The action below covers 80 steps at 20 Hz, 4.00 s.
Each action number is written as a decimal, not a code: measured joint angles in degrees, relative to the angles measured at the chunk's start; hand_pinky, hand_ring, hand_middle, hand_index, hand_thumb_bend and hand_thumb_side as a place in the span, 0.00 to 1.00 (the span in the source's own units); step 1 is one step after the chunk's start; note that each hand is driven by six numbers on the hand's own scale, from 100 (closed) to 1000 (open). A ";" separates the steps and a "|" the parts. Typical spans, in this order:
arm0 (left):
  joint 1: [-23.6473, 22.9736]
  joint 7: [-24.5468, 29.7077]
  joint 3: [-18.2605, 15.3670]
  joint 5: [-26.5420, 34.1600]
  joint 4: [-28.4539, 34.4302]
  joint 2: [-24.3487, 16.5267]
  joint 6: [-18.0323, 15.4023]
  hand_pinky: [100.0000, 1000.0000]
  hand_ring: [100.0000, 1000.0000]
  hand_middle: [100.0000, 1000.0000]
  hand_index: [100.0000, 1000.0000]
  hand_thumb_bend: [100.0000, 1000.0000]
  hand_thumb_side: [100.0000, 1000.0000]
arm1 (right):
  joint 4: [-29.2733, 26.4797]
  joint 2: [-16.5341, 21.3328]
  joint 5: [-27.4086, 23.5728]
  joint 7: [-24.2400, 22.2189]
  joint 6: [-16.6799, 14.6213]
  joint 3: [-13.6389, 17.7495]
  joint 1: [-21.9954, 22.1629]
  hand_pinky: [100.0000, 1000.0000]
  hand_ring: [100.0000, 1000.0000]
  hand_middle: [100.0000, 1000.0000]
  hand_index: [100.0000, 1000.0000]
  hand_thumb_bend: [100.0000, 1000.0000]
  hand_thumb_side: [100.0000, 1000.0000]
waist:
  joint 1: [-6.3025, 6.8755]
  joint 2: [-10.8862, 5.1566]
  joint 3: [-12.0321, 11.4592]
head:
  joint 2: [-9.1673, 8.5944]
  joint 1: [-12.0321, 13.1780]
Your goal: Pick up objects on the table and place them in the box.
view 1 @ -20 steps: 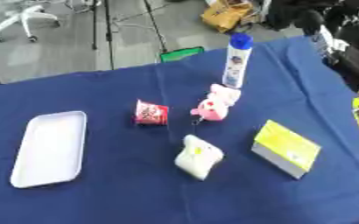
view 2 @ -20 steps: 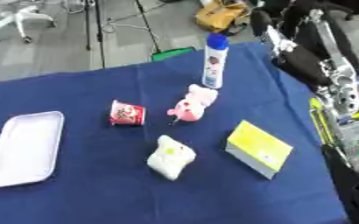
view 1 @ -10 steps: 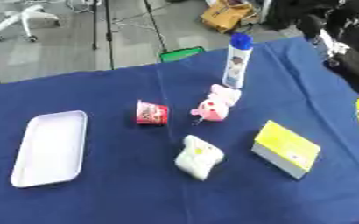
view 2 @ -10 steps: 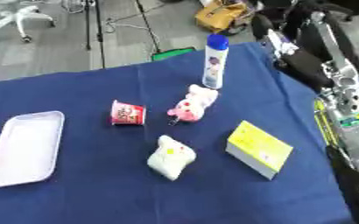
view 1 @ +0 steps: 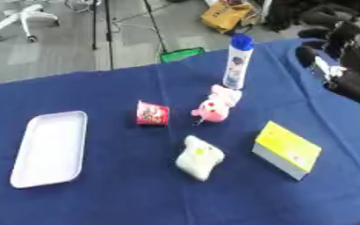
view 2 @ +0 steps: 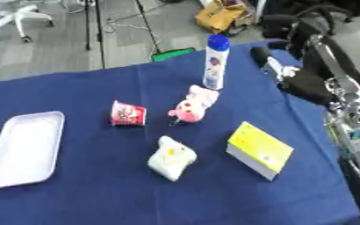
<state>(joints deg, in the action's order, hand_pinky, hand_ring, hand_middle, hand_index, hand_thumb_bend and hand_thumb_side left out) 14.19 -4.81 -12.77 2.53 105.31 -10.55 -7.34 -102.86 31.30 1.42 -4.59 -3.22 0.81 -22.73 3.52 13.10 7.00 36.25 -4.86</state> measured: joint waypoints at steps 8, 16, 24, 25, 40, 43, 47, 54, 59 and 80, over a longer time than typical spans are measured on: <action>-0.06 0.13 -0.10 -0.06 0.00 -0.05 0.05 0.71 0.74 0.81 0.84 0.57 0.72 | 2.41 2.42 9.21 -9.05 1.05 -0.16 4.28 0.97 1.00 1.00 0.94 0.62 0.38 | -0.62 0.00 0.40 | 0.05 0.07; -0.06 0.40 -0.10 -0.10 -0.01 -0.49 0.09 0.71 0.74 0.81 0.84 0.57 0.72 | 7.45 2.44 17.84 -14.49 1.77 -0.20 5.17 0.99 1.00 1.00 0.95 0.70 0.37 | -0.68 0.00 0.40 | 0.41 0.07; -0.06 0.49 -0.10 -0.10 -0.01 -0.49 0.07 0.71 0.74 0.82 0.84 0.56 0.73 | 13.36 2.17 22.63 -15.41 2.28 -0.88 4.71 0.99 1.00 1.00 0.93 0.72 0.38 | -0.68 0.00 0.33 | 0.56 -0.07; -0.06 0.49 -0.10 -0.10 -0.01 -0.49 0.07 0.71 0.74 0.82 0.84 0.56 0.73 | 14.13 2.09 23.02 -15.43 2.32 -0.92 4.55 0.99 1.00 1.00 0.93 0.72 0.38 | -0.68 0.00 0.30 | 0.56 -0.15; -0.06 0.80 -0.09 -0.10 -0.02 -0.49 0.16 0.71 0.75 0.82 0.84 0.56 0.73 | 21.19 0.78 24.98 -16.07 2.71 -1.53 4.52 0.96 0.98 1.00 0.93 0.71 0.39 | -0.68 0.00 0.29 | 0.56 -0.43; -0.06 0.84 -0.09 -0.10 -0.02 -0.49 0.16 0.71 0.75 0.82 0.84 0.56 0.74 | 21.54 0.77 24.98 -16.33 2.52 -1.53 4.53 0.96 0.98 1.00 0.93 0.71 0.39 | -0.68 0.00 0.29 | 0.56 -0.43; -0.06 0.92 -0.09 -0.10 -0.02 -0.49 0.11 0.71 0.75 0.82 0.84 0.56 0.74 | 21.41 0.76 25.15 -17.43 2.14 -1.58 4.62 0.95 0.97 0.99 0.93 0.70 0.39 | -0.68 0.00 0.29 | 0.56 -0.43; -0.08 0.98 -0.09 -0.10 -0.02 -0.50 0.06 0.71 0.75 0.82 0.84 0.56 0.74 | 16.80 1.24 27.44 -23.79 1.43 -2.64 6.31 0.90 0.95 0.98 0.92 0.69 0.40 | -0.68 0.00 0.34 | 0.57 -0.38; -0.08 1.03 -0.09 -0.10 -0.02 -0.51 0.08 0.71 0.75 0.82 0.84 0.55 0.75 | 11.43 2.92 28.19 -27.86 1.53 -2.56 7.13 0.90 0.95 0.97 0.93 0.68 0.40 | -0.68 0.00 0.41 | 0.97 -0.20; -0.10 1.25 -0.09 -0.10 -0.02 -0.55 0.27 0.71 0.75 0.82 0.85 0.54 0.76 | 6.64 4.44 28.86 -32.77 2.44 -2.44 8.60 0.87 0.92 0.95 0.97 0.69 0.35 | -0.81 0.00 0.39 | 1.05 -0.14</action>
<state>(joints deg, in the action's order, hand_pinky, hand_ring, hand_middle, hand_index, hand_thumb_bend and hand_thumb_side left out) 14.09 -3.56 -12.86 2.43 105.28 -11.10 -7.07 -96.22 35.74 30.28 -37.36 -0.78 -1.63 -14.12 2.71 13.10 7.39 37.30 -5.01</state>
